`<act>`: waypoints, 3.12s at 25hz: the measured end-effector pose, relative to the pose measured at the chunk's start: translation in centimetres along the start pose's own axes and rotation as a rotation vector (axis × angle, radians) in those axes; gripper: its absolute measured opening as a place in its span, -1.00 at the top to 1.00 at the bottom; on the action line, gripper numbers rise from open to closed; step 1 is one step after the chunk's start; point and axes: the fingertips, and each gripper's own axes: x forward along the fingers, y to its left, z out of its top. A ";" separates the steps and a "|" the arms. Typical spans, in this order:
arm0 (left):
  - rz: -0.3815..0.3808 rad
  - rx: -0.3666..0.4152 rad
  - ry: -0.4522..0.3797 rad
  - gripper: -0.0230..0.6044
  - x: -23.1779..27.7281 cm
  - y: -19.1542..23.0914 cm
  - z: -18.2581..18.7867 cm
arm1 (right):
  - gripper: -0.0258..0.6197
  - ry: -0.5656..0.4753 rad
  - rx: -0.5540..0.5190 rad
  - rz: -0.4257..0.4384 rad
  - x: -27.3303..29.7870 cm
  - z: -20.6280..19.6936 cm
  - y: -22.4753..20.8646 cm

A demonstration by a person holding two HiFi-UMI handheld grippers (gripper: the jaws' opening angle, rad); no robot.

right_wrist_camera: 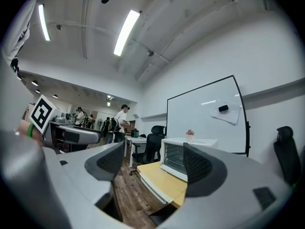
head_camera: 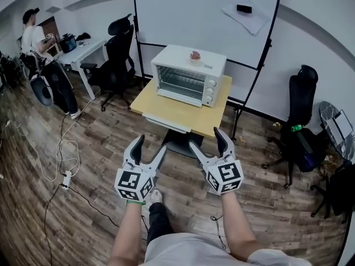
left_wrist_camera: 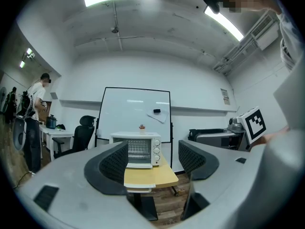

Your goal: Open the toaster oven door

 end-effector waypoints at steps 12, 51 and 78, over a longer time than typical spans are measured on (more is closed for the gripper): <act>-0.170 -0.010 -0.003 -0.05 13.0 12.0 1.1 | -0.24 0.035 -0.012 -0.153 14.8 0.5 -4.5; -0.235 -0.068 0.406 -0.05 22.1 19.4 -17.2 | -0.21 0.488 0.151 -0.275 22.0 -20.1 -7.6; 0.028 -1.124 0.433 -0.03 18.6 21.2 -34.8 | -0.11 0.380 1.166 -0.425 19.7 -35.4 -2.6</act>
